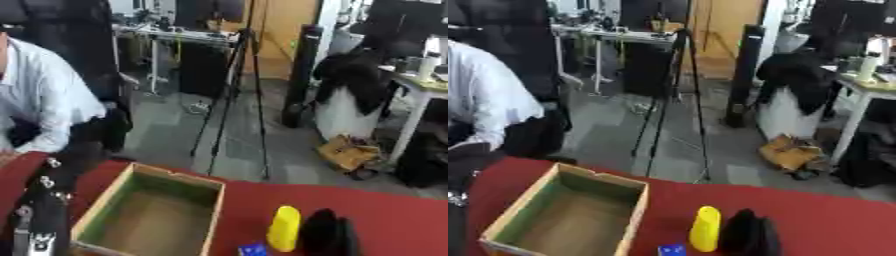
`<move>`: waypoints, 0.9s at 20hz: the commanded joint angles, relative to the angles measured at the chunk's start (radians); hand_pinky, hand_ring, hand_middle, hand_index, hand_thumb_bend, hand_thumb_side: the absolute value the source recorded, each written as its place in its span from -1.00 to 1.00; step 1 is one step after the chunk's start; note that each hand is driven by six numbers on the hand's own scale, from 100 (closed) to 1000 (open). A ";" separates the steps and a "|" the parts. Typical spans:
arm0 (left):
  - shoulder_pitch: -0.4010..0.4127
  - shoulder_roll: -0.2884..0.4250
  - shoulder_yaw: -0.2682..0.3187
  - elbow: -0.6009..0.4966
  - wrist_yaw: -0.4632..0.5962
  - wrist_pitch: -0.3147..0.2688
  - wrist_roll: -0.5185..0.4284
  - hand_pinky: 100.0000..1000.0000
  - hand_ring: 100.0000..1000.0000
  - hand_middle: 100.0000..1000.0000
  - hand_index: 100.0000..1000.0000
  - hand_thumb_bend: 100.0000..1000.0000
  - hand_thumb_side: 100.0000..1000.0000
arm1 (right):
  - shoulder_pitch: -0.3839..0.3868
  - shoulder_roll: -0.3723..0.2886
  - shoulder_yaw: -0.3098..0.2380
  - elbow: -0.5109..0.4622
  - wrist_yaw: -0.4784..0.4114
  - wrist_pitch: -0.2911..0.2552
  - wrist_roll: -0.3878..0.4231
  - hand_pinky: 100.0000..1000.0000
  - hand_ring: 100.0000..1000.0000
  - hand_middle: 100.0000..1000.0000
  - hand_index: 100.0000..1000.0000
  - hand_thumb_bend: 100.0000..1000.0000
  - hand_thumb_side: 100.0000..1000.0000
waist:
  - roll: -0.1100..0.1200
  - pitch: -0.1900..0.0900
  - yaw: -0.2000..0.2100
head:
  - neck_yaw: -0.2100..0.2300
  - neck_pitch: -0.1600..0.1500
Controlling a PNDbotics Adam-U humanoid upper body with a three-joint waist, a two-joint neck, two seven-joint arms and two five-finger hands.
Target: Pick up objects on the table and place them in the box.
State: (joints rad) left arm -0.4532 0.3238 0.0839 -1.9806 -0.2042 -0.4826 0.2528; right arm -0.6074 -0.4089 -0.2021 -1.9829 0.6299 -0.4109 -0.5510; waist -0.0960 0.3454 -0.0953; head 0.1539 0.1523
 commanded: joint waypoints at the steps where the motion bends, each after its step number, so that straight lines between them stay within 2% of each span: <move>1: -0.017 -0.011 0.011 -0.019 0.000 0.017 0.014 0.71 0.71 0.68 0.71 -1.00 0.84 | 0.013 -0.060 -0.023 -0.017 -0.005 -0.020 0.011 0.93 0.89 0.68 0.68 -1.00 1.00 | 0.022 -0.022 0.000 | -0.040 0.033; 5: -0.009 -0.002 0.020 -0.019 -0.023 0.030 0.022 0.78 0.79 0.78 0.83 -1.00 0.78 | 0.054 -0.067 -0.035 -0.017 -0.053 -0.073 -0.015 0.91 0.89 0.68 0.68 -1.00 1.00 | 0.062 -0.041 0.003 | -0.080 0.091; 9: 0.010 0.012 0.033 -0.019 -0.041 0.039 0.030 0.81 0.83 0.79 0.83 -1.00 0.77 | 0.102 -0.062 -0.049 -0.017 -0.083 -0.103 -0.015 0.92 0.90 0.69 0.69 -1.00 1.00 | 0.097 -0.060 0.011 | -0.113 0.146; 11: 0.020 0.013 0.037 -0.019 -0.046 0.045 0.028 0.81 0.82 0.76 0.78 -1.00 0.75 | 0.123 -0.061 -0.055 -0.017 -0.084 -0.091 0.009 0.92 0.92 0.70 0.70 -1.00 1.00 | 0.110 -0.070 0.017 | -0.119 0.174; 15: 0.036 0.010 0.043 -0.019 -0.049 0.066 0.023 0.81 0.82 0.75 0.78 -1.00 0.73 | 0.149 -0.084 -0.057 -0.017 -0.052 -0.021 0.111 0.93 0.93 0.73 0.73 -1.00 1.00 | 0.127 -0.095 0.031 | -0.105 0.230; 18: 0.045 0.016 0.047 -0.019 -0.053 0.081 0.026 0.81 0.82 0.75 0.78 -1.00 0.71 | 0.150 -0.116 -0.047 -0.017 -0.022 0.017 0.178 0.92 0.94 0.74 0.74 -1.00 1.00 | 0.133 -0.106 0.036 | -0.097 0.251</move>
State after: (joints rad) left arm -0.4025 0.3126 0.1192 -1.9806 -0.2510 -0.4099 0.2777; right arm -0.4484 -0.4812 -0.2478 -1.9829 0.5914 -0.4077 -0.4004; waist 0.0393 0.2585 -0.0605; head 0.0519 0.3848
